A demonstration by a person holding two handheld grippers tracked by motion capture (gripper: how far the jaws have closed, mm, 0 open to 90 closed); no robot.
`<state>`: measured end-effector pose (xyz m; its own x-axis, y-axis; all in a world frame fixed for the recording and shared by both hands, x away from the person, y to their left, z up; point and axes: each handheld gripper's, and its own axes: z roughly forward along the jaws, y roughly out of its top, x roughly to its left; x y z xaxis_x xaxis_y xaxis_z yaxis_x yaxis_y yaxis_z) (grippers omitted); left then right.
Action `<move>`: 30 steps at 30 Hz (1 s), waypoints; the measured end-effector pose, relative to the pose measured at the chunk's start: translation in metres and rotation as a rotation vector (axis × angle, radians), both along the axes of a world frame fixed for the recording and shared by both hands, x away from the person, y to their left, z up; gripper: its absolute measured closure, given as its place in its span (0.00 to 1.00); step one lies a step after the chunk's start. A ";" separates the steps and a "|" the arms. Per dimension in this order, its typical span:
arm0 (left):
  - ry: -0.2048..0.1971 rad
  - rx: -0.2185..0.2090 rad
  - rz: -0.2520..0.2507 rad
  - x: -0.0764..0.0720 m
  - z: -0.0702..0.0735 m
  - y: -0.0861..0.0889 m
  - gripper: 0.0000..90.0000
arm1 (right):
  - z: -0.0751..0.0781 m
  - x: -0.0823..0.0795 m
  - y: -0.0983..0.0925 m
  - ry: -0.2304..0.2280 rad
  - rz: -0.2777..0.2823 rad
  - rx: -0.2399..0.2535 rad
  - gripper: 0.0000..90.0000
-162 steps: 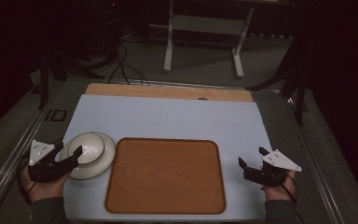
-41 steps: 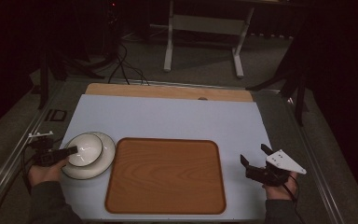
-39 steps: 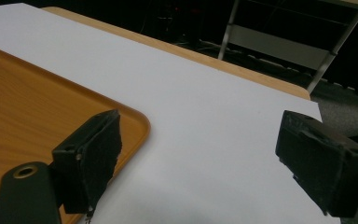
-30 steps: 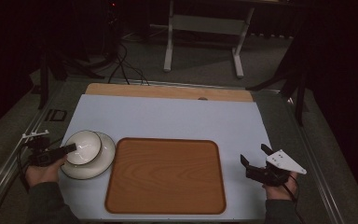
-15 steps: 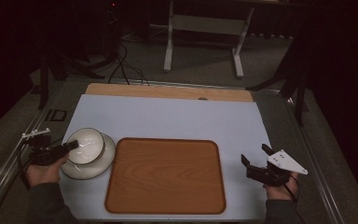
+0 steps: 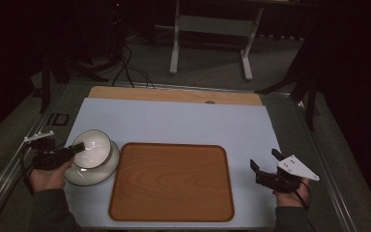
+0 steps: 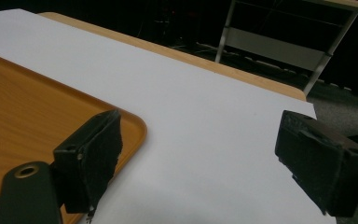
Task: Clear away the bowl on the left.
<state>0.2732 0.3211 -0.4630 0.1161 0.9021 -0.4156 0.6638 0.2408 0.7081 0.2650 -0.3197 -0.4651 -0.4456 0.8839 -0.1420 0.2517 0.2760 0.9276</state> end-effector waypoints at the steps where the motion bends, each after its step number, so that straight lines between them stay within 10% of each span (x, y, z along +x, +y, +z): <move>1: -0.002 0.000 -0.002 0.000 0.000 -0.001 0.90 | 0.000 0.000 0.000 0.000 0.000 0.000 0.16; 30: -0.001 0.002 -0.084 0.011 -0.002 -0.036 0.90 | 0.001 0.000 -0.001 -0.010 -0.003 0.005 0.16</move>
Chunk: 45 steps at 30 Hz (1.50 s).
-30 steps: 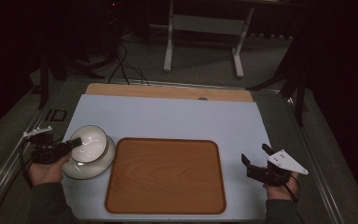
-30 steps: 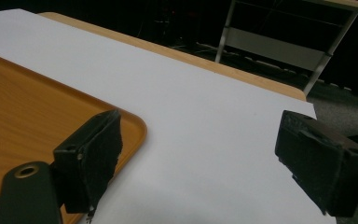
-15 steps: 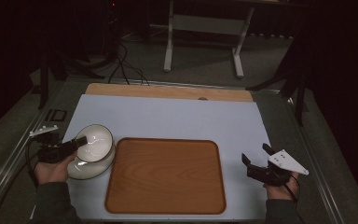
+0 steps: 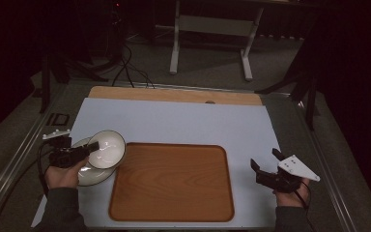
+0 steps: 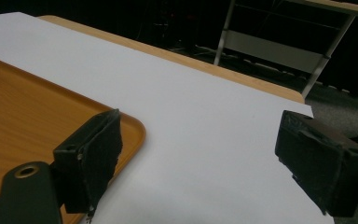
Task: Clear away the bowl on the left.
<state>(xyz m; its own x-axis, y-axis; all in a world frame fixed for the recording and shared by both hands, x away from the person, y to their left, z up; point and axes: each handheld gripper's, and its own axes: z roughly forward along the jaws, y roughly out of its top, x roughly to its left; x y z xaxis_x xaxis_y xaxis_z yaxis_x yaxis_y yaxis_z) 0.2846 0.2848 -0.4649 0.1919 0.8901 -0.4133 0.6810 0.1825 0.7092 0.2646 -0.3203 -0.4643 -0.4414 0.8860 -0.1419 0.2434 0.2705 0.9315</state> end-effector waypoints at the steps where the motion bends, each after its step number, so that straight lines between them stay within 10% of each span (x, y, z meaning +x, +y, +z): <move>1: 0.000 0.003 -0.004 0.000 0.000 -0.002 0.90 | 0.000 0.000 0.000 0.000 0.000 0.000 0.16; 45: -0.014 0.076 -0.162 0.011 0.001 -0.074 0.90 | 0.000 0.000 0.000 -0.002 0.004 0.000 0.16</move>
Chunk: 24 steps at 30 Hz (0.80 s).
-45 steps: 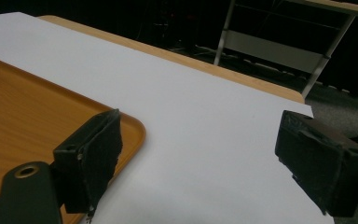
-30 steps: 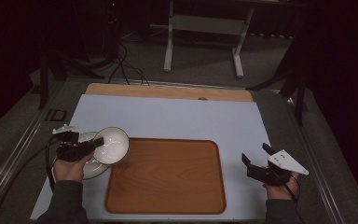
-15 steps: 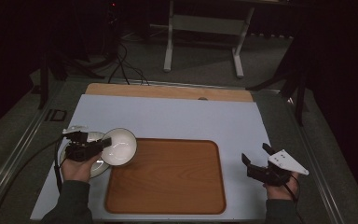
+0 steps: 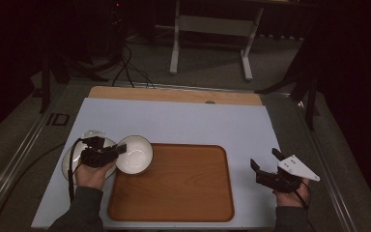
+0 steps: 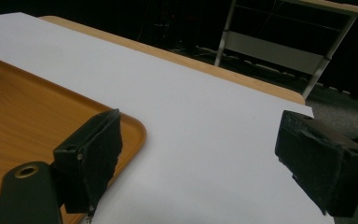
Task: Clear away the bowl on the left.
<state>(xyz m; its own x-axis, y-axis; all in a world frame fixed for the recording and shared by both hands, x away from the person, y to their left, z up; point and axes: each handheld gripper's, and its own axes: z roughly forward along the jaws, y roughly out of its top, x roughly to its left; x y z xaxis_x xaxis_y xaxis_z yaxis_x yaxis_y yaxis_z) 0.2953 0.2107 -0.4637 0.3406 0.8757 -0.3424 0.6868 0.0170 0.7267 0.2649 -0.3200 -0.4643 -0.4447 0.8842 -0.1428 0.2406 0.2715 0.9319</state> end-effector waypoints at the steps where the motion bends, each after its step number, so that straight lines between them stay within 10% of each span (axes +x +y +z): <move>1: 0.000 0.003 -0.004 0.000 0.000 -0.001 0.90 | 0.000 0.000 0.000 0.000 0.000 -0.001 0.16; 24: 0.034 0.038 -0.076 0.006 -0.012 -0.038 0.90 | 0.000 0.000 0.000 -0.002 0.002 0.000 0.16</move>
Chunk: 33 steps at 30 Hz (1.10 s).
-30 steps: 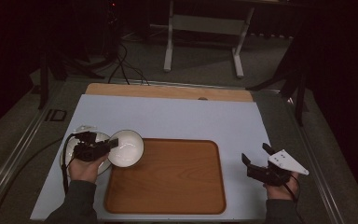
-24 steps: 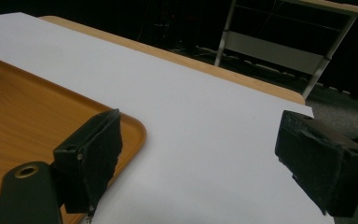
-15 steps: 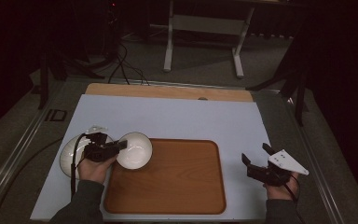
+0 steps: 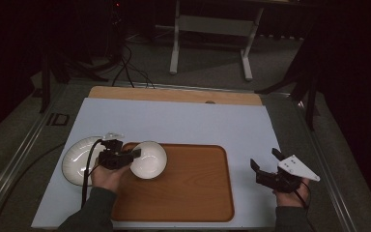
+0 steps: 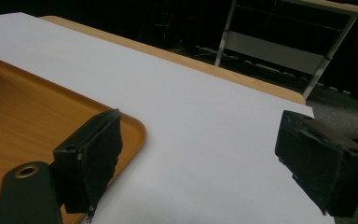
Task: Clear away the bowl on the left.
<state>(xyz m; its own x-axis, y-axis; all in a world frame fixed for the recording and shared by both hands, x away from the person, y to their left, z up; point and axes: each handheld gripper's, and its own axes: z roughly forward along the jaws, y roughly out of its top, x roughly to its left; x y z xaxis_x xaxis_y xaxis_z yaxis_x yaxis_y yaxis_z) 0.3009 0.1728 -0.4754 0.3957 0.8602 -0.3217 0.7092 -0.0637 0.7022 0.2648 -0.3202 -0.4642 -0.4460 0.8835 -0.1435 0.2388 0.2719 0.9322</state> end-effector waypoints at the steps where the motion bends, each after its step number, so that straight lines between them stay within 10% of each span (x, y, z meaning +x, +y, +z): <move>1: 0.000 0.000 0.000 0.000 0.000 0.000 0.90 | 0.000 0.000 0.000 0.000 0.000 0.001 0.16; 33: 0.048 0.023 -0.098 -0.002 -0.017 -0.041 0.90 | 0.000 0.000 0.000 -0.001 0.002 0.003 0.16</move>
<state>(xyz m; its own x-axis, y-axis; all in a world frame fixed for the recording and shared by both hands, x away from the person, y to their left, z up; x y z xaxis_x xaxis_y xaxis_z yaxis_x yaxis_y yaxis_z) 0.2984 0.1316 -0.4920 0.4626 0.8258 -0.3226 0.7317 -0.1502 0.6649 0.2646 -0.3207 -0.4639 -0.4472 0.8832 -0.1412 0.2377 0.2695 0.9332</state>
